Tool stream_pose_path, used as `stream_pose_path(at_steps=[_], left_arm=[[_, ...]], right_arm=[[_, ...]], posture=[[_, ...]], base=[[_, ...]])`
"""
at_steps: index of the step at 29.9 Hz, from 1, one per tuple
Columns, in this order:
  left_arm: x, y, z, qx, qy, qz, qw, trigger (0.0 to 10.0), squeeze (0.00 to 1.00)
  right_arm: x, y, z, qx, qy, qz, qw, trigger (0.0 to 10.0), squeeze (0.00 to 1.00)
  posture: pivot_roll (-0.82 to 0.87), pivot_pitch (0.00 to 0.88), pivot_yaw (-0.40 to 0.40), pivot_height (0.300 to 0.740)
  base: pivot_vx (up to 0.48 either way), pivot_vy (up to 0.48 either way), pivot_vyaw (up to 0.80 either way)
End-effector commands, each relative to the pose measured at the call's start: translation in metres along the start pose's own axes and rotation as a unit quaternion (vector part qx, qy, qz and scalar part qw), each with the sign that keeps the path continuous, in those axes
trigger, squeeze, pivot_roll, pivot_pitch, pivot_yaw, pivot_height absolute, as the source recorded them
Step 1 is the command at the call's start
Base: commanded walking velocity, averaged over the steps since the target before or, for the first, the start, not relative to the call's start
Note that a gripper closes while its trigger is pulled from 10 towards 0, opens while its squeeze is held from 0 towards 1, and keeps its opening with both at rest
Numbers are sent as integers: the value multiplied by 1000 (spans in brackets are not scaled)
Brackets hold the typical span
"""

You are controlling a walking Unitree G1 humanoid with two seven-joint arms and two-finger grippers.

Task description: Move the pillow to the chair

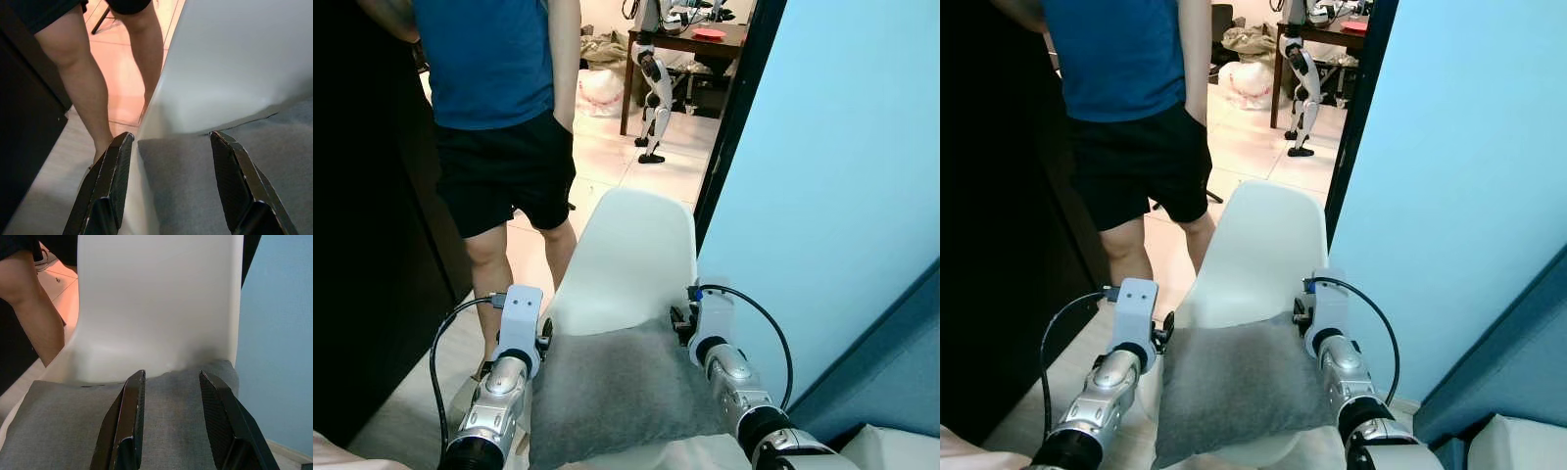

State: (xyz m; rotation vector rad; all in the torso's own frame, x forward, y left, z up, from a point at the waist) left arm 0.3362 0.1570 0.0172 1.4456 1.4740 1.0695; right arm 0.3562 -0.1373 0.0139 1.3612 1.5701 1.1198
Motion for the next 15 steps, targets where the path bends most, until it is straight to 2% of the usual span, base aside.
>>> stream_pose_path(at_steps=[1, 10, 15], left_arm=[[-2, -1, 0, 5, -2, -10, 1000, 10000, 0], [-4, -9, -6, 16, -8, -27, 999, 10000, 0], [-5, -10, -5, 17, -12, -30, 999, 10000, 0]], right_arm=[[-3, 0, 0, 4, -4, 1, 1000, 10000, 0], [-4, -5, -2, 9, -2, -4, 1000, 10000, 0], [-5, -5, -2, 11, -2, -5, 1000, 10000, 0]], posture=[[29, 0, -92, 740], [26, 0, -100, 740], [25, 0, -106, 740]], base=[[0, 0, 0], [0, 0, 0], [-325, 0, 0]])
Point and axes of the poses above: a point about 5 cm out from each wrist's last joint towards the gripper, its own z axis pointing out of the wrist towards the gripper, its own y axis along the axis of the wrist's last joint, x = y × z, the point moved 4 cm from there along z, pointing out of the wrist towards the gripper, and after that the axes turned 5 degrees about -z, right-handed, at the moved point
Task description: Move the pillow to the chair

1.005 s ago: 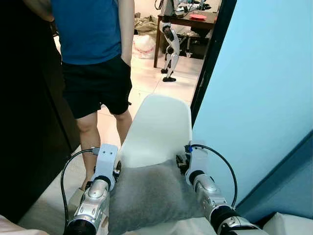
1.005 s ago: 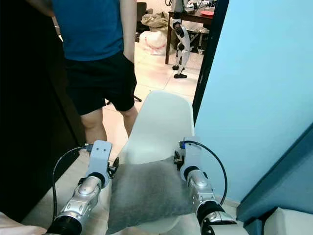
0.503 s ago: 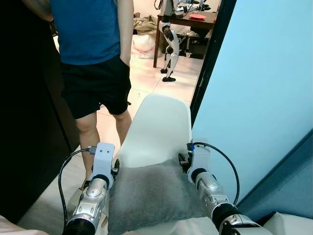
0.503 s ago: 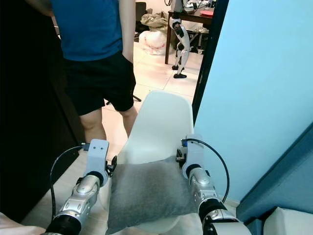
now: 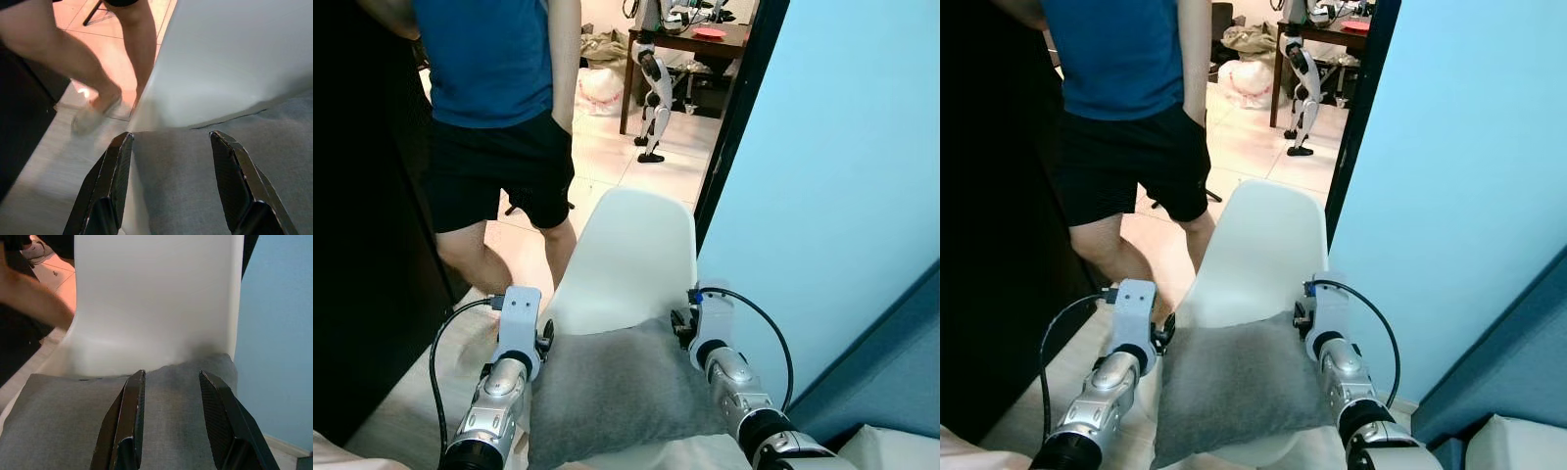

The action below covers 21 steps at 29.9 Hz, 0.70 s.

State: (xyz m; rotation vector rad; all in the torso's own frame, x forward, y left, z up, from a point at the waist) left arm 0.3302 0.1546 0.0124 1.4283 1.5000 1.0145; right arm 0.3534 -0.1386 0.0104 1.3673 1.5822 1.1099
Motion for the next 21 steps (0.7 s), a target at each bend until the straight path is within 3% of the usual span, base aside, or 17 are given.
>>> stream_pose_path(at_steps=[1, 21], left_arm=[[-2, -3, -1, 7, -2, -9, 1000, 10000, 0], [-1, -10, -7, 12, 1, -14, 1000, 10000, 0]], right_arm=[[-4, -1, -1, 4, -2, -4, 1000, 10000, 0], [-4, -5, -2, 11, 3, -10, 1000, 10000, 0]], posture=[[25, 0, -106, 740], [26, 0, -129, 740]], base=[[-386, 0, 0], [-385, 0, 0]])
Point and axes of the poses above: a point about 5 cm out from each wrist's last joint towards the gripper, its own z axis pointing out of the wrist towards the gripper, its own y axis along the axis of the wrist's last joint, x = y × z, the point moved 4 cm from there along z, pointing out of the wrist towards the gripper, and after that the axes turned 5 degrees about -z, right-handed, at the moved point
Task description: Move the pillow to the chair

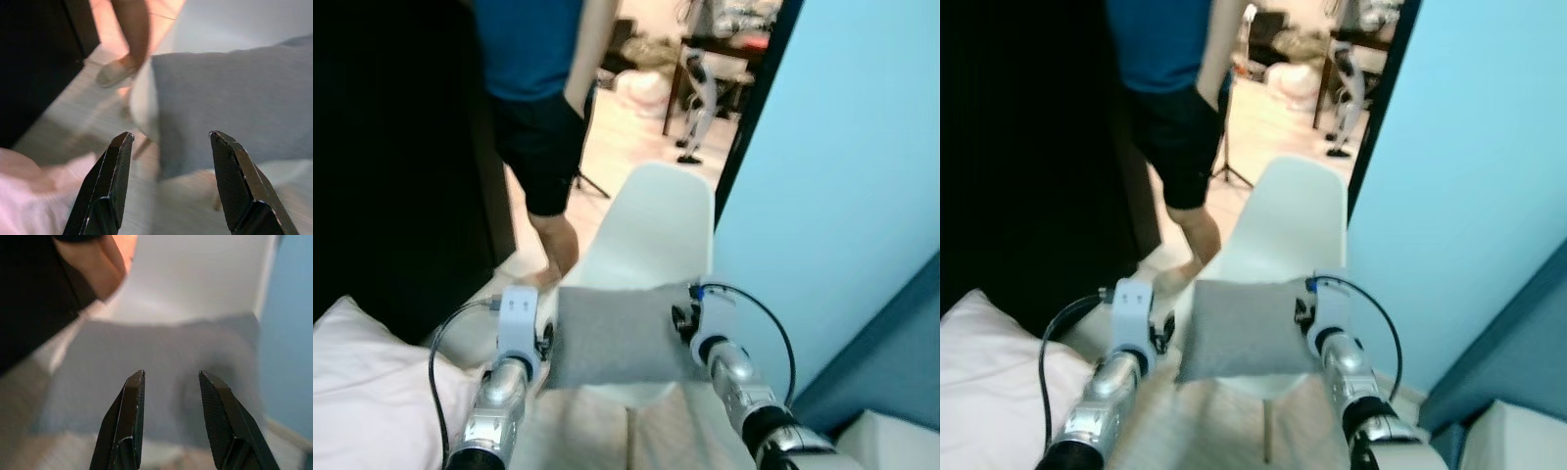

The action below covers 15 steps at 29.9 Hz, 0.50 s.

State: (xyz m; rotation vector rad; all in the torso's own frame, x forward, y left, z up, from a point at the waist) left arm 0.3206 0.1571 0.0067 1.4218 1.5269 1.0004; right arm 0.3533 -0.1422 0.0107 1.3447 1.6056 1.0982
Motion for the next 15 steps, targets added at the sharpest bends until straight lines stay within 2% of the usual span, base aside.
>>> stream_pose_path(at_steps=[1, 11, 15], left_arm=[[-4, -2, 0, 4, -3, -6, 1000, 10000, 0], [-4, -2, -1, 6, -2, -7, 1000, 10000, 0], [-3, -4, -1, 13, -2, -1, 1000, 10000, 0]], right_arm=[[-1, -5, -2, 9, -1, 3, 1000, 10000, 0], [-3, -6, -2, 11, -3, 2, 1000, 10000, 0], [-3, -6, -2, 12, -2, 2, 1000, 10000, 0]], posture=[[26, 0, -129, 740], [26, 0, -134, 740], [26, 0, -131, 740]], base=[[-375, 0, 0], [-371, 0, 0], [0, 0, 0]])
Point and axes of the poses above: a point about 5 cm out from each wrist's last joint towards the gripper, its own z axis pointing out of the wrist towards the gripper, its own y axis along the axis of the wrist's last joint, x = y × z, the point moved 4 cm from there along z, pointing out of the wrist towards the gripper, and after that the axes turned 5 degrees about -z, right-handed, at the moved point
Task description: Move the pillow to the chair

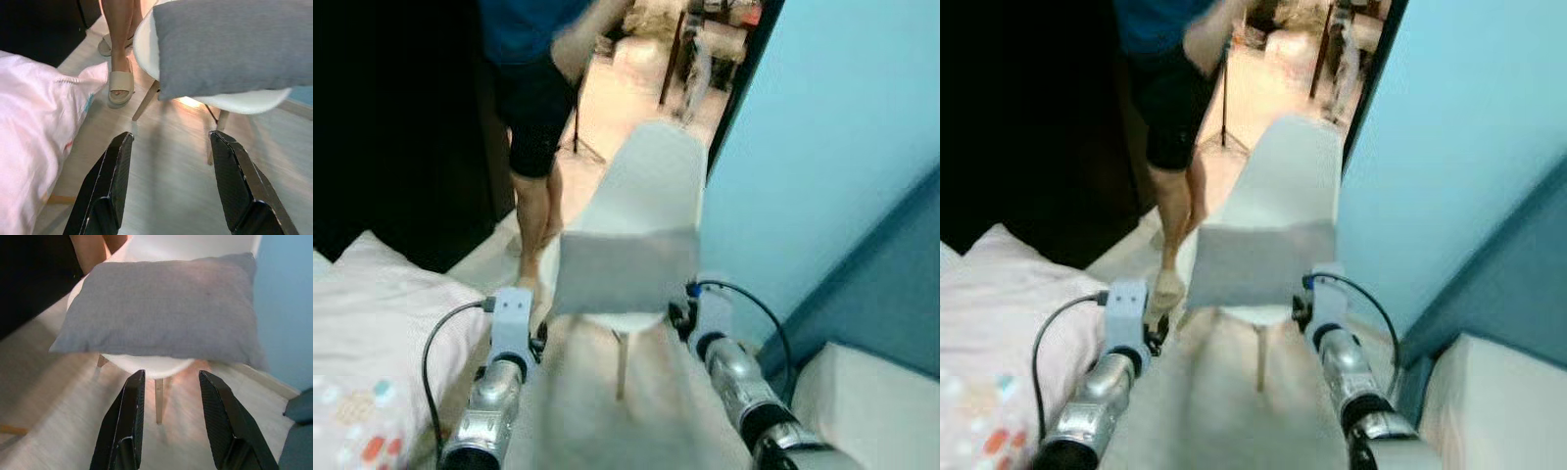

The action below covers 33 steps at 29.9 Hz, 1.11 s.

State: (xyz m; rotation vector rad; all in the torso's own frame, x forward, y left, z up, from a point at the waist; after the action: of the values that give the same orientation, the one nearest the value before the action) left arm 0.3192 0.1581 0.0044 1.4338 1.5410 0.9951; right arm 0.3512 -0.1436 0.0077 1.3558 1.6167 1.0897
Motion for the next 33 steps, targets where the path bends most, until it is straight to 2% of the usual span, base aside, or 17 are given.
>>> stream_pose_path(at_steps=[1, 33], left_arm=[[-4, -1, 0, 6, -4, 0, 1000, 10000, 0], [0, -8, -3, 32, -7, 17, 999, 10000, 0]], right_arm=[[-2, -2, -1, 5, -3, 2, 1000, 10000, 0], [-3, -7, -2, 19, -4, 7, 1000, 10000, 0]], posture=[[26, 0, -131, 740], [35, 0, -128, 740]], base=[[0, 0, 0], [0, 0, 0]])
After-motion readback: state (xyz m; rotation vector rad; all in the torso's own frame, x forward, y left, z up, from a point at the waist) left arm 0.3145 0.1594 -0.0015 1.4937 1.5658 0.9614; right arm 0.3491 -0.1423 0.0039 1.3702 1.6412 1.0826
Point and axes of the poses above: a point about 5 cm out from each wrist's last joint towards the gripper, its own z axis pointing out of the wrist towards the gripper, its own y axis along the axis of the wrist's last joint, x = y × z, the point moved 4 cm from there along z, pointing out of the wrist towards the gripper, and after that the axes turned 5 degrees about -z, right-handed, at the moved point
